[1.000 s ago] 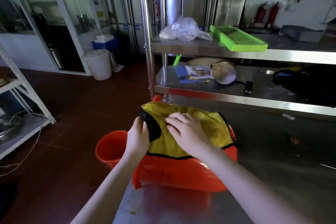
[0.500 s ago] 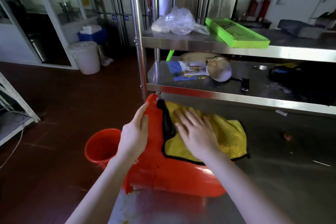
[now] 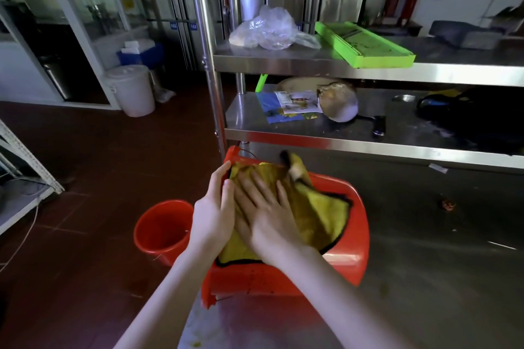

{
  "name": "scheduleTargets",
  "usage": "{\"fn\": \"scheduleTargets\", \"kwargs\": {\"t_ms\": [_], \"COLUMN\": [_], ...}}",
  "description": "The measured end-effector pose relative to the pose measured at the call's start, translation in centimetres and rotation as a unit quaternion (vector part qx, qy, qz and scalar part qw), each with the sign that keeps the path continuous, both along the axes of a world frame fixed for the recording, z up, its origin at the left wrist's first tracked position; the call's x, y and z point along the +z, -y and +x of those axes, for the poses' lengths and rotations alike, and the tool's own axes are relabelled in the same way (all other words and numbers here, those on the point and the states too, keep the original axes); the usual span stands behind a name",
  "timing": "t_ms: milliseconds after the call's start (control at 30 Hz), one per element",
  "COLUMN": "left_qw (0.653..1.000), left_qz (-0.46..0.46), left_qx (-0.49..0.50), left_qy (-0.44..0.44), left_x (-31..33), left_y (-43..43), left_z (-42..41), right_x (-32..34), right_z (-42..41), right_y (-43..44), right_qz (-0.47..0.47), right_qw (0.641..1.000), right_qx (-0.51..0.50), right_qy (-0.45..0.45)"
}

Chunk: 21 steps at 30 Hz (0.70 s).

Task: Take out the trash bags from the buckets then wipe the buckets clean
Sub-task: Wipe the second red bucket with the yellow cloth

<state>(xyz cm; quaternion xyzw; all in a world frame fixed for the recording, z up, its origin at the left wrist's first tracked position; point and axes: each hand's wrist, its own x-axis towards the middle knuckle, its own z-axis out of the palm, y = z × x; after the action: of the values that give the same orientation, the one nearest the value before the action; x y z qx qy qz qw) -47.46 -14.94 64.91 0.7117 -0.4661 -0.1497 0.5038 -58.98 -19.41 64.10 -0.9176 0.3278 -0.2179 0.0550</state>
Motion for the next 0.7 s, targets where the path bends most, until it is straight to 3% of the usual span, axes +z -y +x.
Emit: {"fn": "scheduleTargets", "kwargs": {"t_ms": [100,200,333,433,567,700], "left_qw": [1.0,0.999,0.999,0.999,0.999,0.998], "left_qz": [-0.002,-0.011,-0.031,-0.042,-0.038,0.027], "left_qx": [0.002,0.015,-0.021,-0.029,-0.022,0.033], "left_qy": [-0.006,-0.029,-0.019,-0.001,-0.024,-0.042], "left_x": [0.0,-0.3,-0.9,-0.9,-0.5,1.6], "left_y": [-1.0,-1.6,-2.3,-2.5,-3.7,-2.5], "left_z": [0.9,1.3,-0.5,-1.2,-1.9,0.1], "right_x": [-0.3,-0.9,-0.6,0.5,1.4,0.5], "right_z": [-1.3,-5.0,-8.5,-5.7,-0.6,-0.2], "right_y": [0.6,2.5,5.8,5.1,0.6,-2.5], "right_qz": [0.071,0.044,0.148,0.129,0.028,-0.041], "right_qw": [0.991,0.988,0.97,0.979,0.997,0.997], "right_qx": [0.053,-0.038,-0.192,-0.152,-0.054,0.013], "right_qy": [0.103,0.146,-0.02,-0.037,-0.04,-0.058]}}
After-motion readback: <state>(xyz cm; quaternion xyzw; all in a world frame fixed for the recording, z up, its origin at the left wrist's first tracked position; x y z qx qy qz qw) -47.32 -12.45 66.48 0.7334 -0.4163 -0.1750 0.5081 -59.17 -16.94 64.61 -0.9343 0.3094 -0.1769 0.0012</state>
